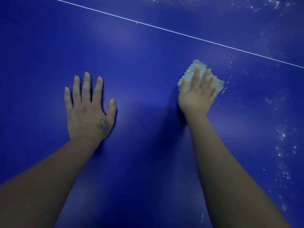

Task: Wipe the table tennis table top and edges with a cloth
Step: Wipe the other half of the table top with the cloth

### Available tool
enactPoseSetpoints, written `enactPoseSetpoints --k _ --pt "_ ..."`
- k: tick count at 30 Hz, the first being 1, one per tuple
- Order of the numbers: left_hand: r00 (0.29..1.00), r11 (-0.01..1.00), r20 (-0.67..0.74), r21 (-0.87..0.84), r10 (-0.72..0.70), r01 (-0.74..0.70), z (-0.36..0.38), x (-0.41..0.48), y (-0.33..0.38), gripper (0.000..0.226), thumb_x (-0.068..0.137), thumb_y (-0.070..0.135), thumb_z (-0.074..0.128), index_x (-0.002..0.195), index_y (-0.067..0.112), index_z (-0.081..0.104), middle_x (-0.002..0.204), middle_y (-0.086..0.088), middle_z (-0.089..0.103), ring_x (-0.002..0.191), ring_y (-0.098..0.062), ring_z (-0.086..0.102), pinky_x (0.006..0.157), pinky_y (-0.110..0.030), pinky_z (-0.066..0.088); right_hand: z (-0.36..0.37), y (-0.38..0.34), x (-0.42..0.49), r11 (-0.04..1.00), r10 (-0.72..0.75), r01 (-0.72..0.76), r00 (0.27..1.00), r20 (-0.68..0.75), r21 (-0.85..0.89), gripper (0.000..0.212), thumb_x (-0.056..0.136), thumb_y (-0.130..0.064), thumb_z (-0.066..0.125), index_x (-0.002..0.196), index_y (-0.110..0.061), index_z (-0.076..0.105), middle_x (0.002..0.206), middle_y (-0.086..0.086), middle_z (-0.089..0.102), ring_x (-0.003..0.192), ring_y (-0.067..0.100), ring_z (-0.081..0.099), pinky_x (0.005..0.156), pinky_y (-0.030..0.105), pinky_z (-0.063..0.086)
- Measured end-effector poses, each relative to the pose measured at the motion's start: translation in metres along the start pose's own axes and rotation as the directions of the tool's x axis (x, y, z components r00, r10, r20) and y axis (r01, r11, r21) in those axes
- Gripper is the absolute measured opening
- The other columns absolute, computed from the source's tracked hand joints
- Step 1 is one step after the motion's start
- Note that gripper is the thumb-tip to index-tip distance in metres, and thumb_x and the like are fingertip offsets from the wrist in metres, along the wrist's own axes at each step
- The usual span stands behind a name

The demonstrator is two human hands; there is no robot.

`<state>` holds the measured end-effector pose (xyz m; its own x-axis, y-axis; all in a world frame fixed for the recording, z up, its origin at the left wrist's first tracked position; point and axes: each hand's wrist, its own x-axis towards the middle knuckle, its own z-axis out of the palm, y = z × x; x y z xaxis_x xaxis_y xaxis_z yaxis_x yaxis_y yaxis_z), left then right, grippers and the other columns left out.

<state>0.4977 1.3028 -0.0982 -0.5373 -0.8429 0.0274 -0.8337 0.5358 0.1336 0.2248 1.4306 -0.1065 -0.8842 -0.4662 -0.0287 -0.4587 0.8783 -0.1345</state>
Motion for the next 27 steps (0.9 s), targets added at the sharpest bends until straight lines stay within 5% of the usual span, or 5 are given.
enactPoseSetpoints --k 3,8,16,19,27 --pt "1.000 1.000 0.006 -0.005 -0.002 0.002 0.001 -0.001 0.000 0.076 0.107 0.059 0.026 0.173 0.021 0.020 0.181 -0.009 0.011 0.168 -0.031 0.003 0.135 -0.058 0.005 0.013 -0.039 -0.037 0.983 -0.184 0.186 0.977 -0.105 0.006 0.062 0.108 -0.048 0.034 0.165 -0.026 0.039 0.173 0.012 0.031 0.159 0.039 0.028 0.129 0.063 0.017" --pt "0.999 1.000 0.031 0.001 -0.010 0.010 0.002 0.000 -0.002 0.077 0.107 0.061 0.022 0.173 0.023 0.016 0.182 -0.008 0.006 0.168 -0.030 -0.001 0.135 -0.057 0.004 0.004 -0.006 -0.072 0.885 -0.466 0.466 0.885 0.008 0.001 0.063 0.109 -0.053 0.036 0.167 -0.030 0.032 0.177 0.004 0.022 0.164 0.030 0.017 0.132 0.055 0.012" --pt "0.999 1.000 0.031 0.018 -0.003 0.003 0.004 0.000 -0.002 0.074 0.111 0.059 0.026 0.174 0.023 0.012 0.182 -0.008 0.004 0.168 -0.031 -0.003 0.135 -0.058 0.003 -0.003 0.028 -0.046 0.999 0.033 -0.034 0.999 0.031 0.032 0.069 0.107 -0.055 0.024 0.171 -0.029 0.020 0.179 0.007 0.010 0.165 0.034 0.008 0.131 0.062 0.004" --pt "1.000 1.000 0.022 0.016 0.000 0.000 0.004 -0.001 -0.003 0.075 0.110 0.059 0.027 0.174 0.023 0.012 0.182 -0.008 0.004 0.168 -0.032 -0.002 0.135 -0.059 0.003 0.008 -0.017 -0.078 0.993 -0.112 0.114 0.990 -0.082 0.014 0.062 0.109 -0.048 0.033 0.167 -0.023 0.036 0.174 0.013 0.028 0.160 0.040 0.026 0.128 0.065 0.016" --pt "1.000 1.000 -0.011 0.012 0.015 -0.015 0.006 -0.003 -0.004 0.074 0.111 0.060 0.024 0.174 0.022 0.011 0.182 -0.009 0.004 0.168 -0.033 -0.002 0.135 -0.059 0.004 -0.005 0.045 -0.116 0.928 -0.372 0.372 0.925 0.074 0.016 0.065 0.108 -0.056 0.034 0.168 -0.033 0.029 0.179 0.000 0.016 0.165 0.027 0.011 0.132 0.056 0.008"
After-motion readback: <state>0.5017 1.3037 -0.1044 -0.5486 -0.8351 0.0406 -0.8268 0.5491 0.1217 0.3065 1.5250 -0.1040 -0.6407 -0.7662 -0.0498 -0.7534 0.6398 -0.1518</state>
